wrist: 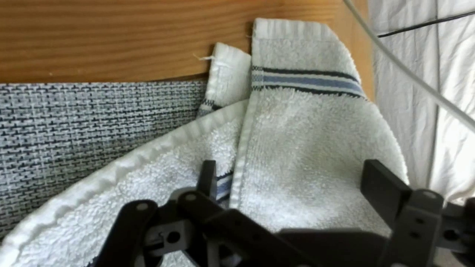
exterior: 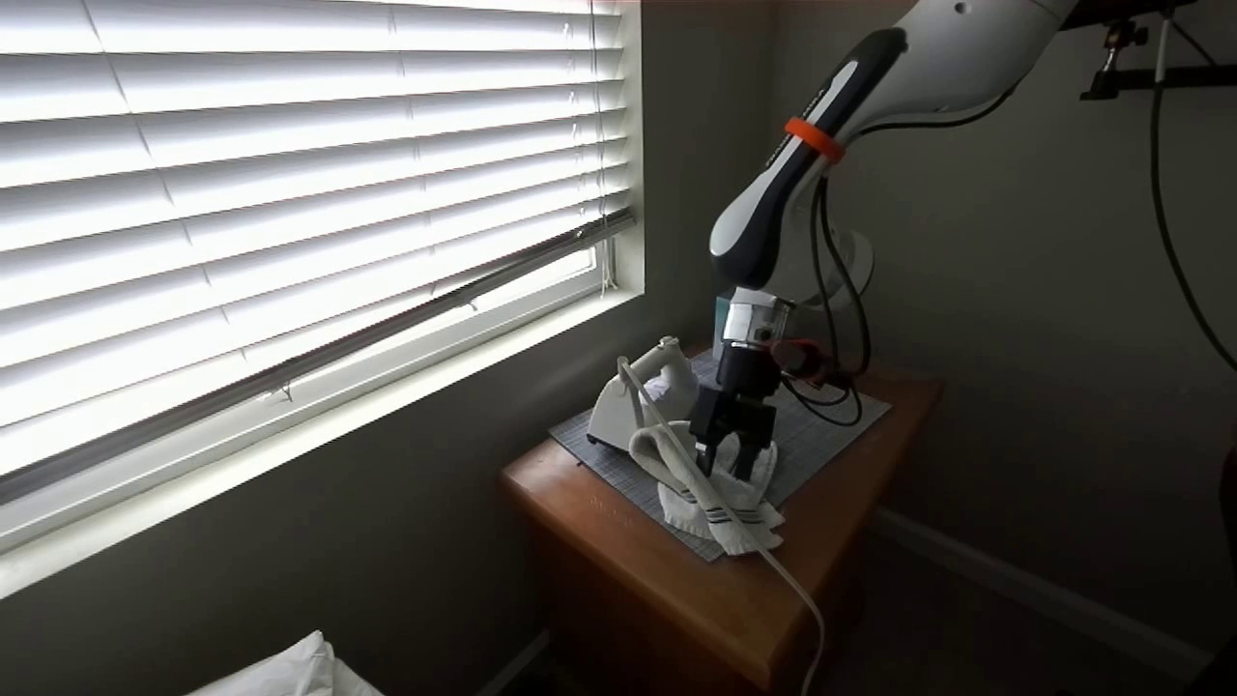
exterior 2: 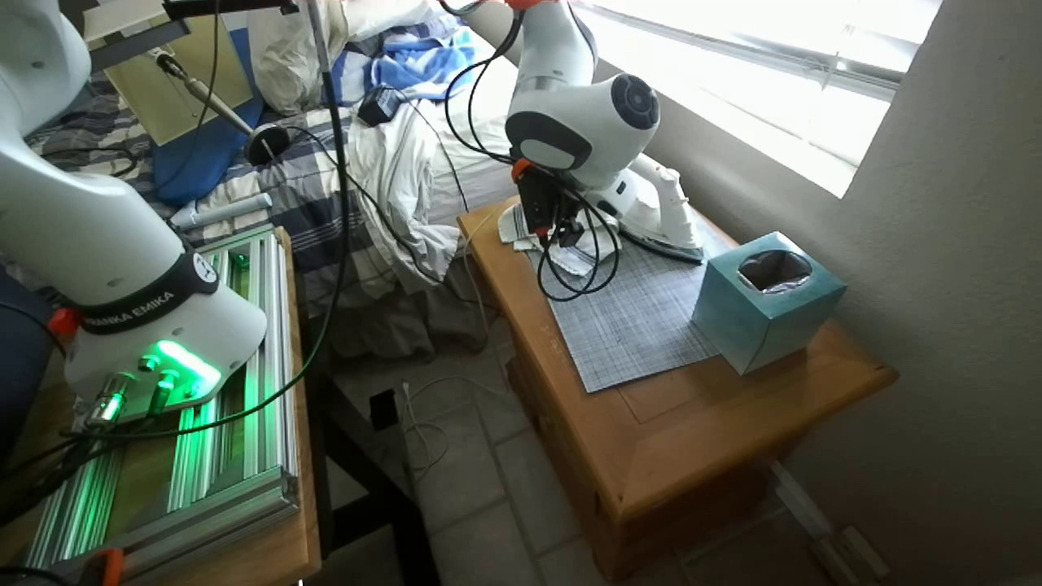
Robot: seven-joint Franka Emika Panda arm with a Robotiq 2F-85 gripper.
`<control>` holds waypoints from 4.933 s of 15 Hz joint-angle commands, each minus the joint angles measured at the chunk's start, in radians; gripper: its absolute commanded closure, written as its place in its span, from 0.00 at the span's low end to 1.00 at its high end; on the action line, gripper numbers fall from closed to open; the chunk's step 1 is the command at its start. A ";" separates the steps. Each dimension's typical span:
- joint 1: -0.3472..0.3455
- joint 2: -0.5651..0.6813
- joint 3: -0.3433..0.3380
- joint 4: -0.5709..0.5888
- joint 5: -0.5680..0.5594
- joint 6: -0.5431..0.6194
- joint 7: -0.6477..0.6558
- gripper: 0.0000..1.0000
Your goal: Pick up the white towel twice and move it to the right.
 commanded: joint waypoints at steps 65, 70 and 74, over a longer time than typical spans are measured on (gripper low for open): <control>0.273 -0.568 -0.390 -0.325 -0.318 0.041 0.227 0.99; 0.232 -0.394 -0.430 -0.288 -0.367 0.163 0.291 0.99; 0.258 -0.275 -0.511 -0.238 -0.423 0.276 0.439 0.99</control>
